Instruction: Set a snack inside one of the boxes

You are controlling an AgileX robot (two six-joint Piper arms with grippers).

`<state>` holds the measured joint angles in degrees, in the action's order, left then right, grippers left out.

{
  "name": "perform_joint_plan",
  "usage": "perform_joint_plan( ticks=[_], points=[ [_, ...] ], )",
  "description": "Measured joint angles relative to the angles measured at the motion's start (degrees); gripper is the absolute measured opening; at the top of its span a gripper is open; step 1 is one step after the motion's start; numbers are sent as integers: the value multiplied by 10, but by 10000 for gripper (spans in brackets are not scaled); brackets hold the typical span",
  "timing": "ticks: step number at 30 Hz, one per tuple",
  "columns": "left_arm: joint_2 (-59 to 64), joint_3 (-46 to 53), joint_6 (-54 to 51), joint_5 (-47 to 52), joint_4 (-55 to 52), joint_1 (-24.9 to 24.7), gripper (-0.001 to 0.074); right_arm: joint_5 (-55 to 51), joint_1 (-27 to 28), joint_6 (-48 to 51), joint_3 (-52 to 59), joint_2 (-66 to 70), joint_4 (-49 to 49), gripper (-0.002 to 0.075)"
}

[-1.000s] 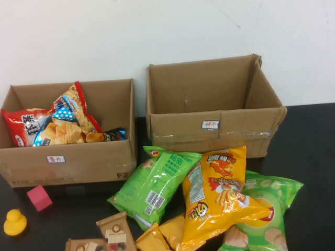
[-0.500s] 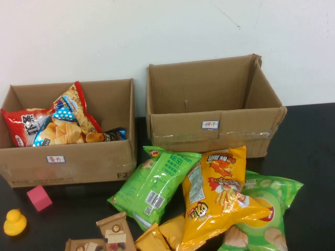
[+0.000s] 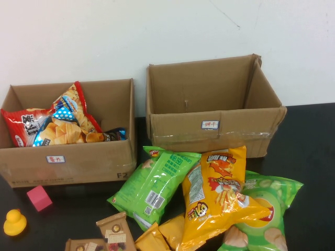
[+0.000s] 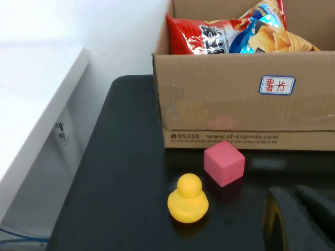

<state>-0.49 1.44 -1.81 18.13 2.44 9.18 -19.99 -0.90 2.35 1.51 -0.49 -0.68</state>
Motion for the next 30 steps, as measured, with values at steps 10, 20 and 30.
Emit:
perform_joint_plan(
  ticks=[10, 20, 30],
  points=[
    [0, -1, 1, 1, 0, 0, -1, 0, 0, 0, 0, 0, 0, -1],
    [0, -1, 2, 5, 0, -56, -1, 0, 0, 0, 0, 0, 0, -1],
    [0, -2, 2, 6, 0, -61, -2, 0, 0, 0, 0, 0, 0, -1]
  ],
)
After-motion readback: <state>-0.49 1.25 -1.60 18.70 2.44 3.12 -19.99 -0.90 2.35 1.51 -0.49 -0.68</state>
